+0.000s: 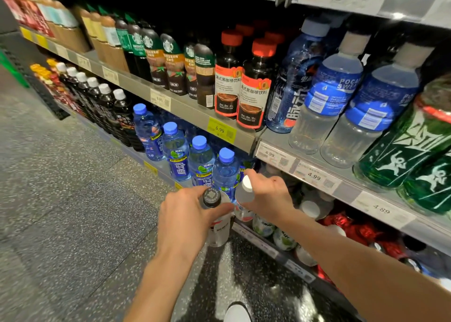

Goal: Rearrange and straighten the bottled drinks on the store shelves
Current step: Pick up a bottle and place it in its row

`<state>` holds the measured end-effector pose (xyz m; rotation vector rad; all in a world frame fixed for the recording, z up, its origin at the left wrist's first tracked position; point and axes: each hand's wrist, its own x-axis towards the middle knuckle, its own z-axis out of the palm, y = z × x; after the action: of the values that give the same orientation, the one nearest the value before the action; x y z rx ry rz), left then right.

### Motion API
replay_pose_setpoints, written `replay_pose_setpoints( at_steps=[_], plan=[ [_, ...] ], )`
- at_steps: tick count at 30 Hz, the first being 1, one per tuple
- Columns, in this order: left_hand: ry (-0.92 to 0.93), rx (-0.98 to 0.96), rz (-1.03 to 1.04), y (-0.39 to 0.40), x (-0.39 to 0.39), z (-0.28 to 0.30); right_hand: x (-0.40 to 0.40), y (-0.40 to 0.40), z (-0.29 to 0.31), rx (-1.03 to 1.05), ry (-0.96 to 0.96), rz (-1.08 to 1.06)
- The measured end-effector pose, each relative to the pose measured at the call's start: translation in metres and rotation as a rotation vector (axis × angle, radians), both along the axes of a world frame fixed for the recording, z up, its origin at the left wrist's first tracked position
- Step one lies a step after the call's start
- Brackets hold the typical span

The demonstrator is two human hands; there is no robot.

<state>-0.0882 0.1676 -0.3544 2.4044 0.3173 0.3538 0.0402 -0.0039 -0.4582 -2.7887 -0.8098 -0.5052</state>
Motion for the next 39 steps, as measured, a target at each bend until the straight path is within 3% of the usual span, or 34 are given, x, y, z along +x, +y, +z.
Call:
replay_pose_setpoints(
  at_steps=[3, 8, 10, 13, 17, 20, 25, 29, 30, 34, 39],
  plan=[
    [0.008, 0.005, 0.014, -0.002, 0.0, 0.002, 0.006, 0.002, -0.002, -0.13, 0.031, -0.037],
    [0.025, -0.037, 0.031, -0.004, 0.001, 0.005, 0.009, 0.01, 0.035, -0.202, 0.428, -0.122],
    [0.012, -0.081, 0.013, -0.004, 0.002, 0.007, 0.009, 0.012, 0.041, -0.22, 0.499, -0.13],
    [-0.046, -0.206, -0.048, -0.008, 0.002, 0.017, 0.003, 0.006, 0.036, -0.279, 0.408, -0.13],
    [-0.106, -0.333, -0.077, -0.017, 0.003, 0.032, -0.011, -0.018, 0.03, -0.282, 0.128, -0.014],
    [-0.148, -0.385, -0.085, -0.022, 0.002, 0.041, -0.025, -0.028, 0.038, -0.134, 0.277, -0.009],
    [-0.208, -0.475, -0.099, -0.036, 0.001, 0.061, -0.056, -0.048, 0.052, 0.06, 0.111, 0.05],
    [-0.216, -0.385, -0.114, -0.047, -0.004, 0.079, -0.093, -0.061, 0.099, 0.528, 0.437, 0.153],
    [-0.214, -0.364, -0.125, -0.054, -0.005, 0.085, -0.103, -0.064, 0.11, 0.59, 0.553, 0.148],
    [-0.225, -0.318, -0.193, -0.088, -0.014, 0.111, -0.138, -0.084, 0.142, 0.678, 0.682, 0.129],
    [-0.214, -0.383, -0.299, -0.144, -0.03, 0.144, -0.168, -0.131, 0.178, 0.922, 0.572, -0.027]
  ],
)
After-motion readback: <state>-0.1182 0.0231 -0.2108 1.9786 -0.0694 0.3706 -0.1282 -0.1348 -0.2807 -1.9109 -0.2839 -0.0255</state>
